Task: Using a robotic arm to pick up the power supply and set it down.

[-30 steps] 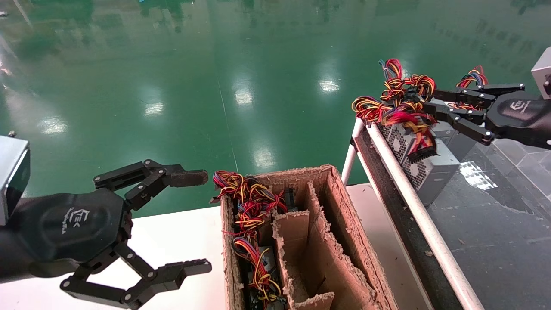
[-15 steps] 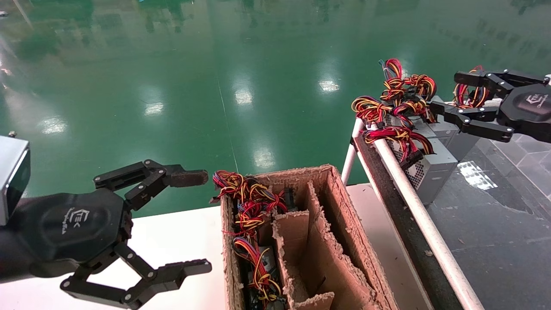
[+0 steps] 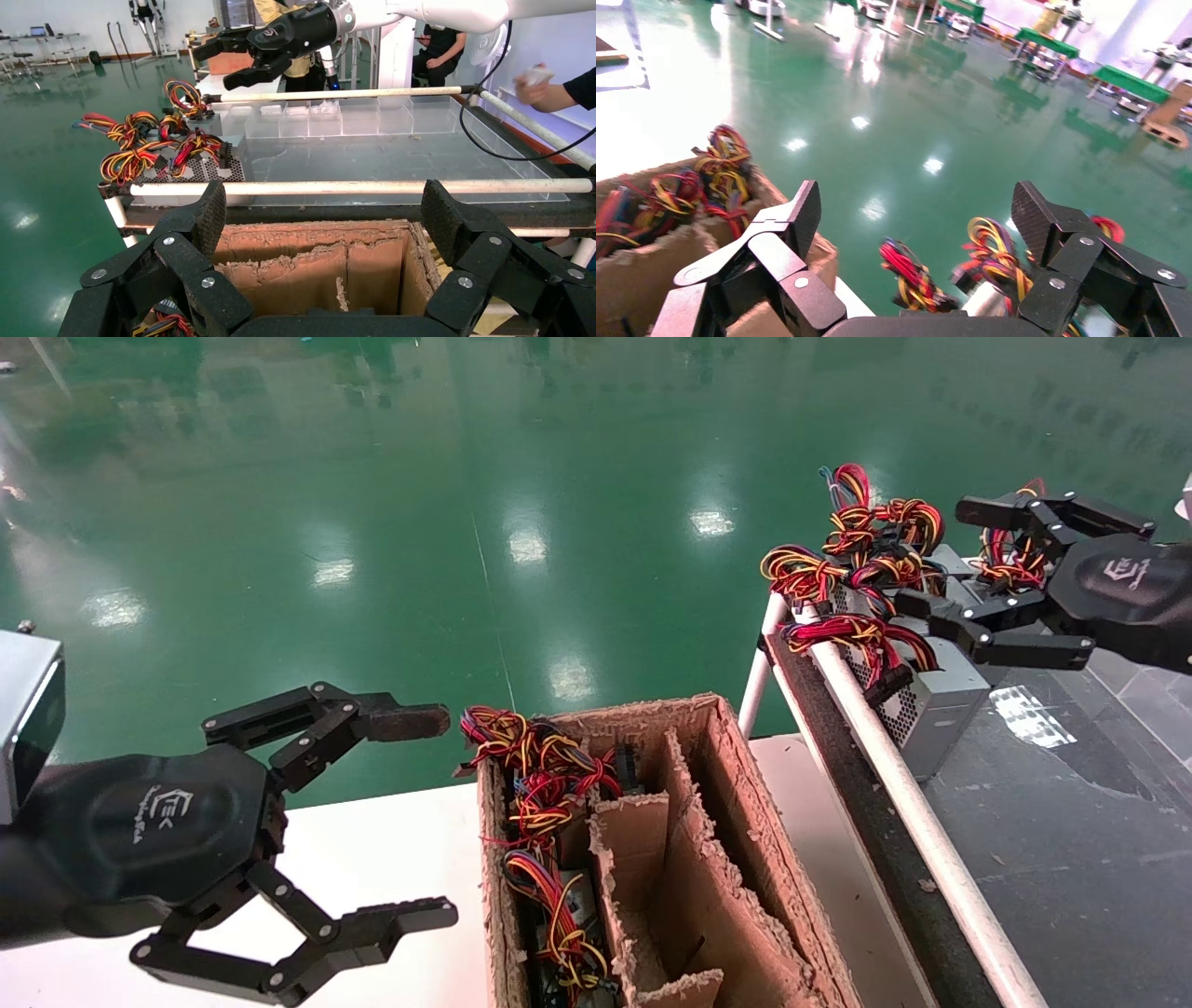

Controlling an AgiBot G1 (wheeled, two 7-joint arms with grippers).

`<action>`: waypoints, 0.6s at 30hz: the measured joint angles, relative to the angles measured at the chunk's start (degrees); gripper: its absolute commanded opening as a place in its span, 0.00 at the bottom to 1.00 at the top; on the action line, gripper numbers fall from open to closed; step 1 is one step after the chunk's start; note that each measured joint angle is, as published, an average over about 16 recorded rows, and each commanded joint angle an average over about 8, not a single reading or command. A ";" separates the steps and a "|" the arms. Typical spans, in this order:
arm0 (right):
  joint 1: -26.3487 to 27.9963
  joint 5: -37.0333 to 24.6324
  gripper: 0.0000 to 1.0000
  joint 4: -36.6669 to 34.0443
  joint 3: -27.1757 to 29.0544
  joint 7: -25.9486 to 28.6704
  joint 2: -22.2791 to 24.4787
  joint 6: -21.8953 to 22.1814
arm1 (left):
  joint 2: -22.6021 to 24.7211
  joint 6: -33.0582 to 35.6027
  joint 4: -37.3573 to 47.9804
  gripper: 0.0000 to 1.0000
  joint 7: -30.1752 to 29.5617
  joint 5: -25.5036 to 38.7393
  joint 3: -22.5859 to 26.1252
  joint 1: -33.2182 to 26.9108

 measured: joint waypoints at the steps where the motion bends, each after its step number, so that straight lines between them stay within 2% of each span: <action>1: -0.70 0.43 1.00 1.20 0.15 0.59 0.14 0.02 | 0.00 0.00 0.00 1.00 0.00 0.00 0.00 0.00; 18: -12.70 7.83 1.00 21.77 2.74 10.78 2.53 0.35 | 0.00 0.00 0.00 1.00 0.00 0.00 0.01 0.00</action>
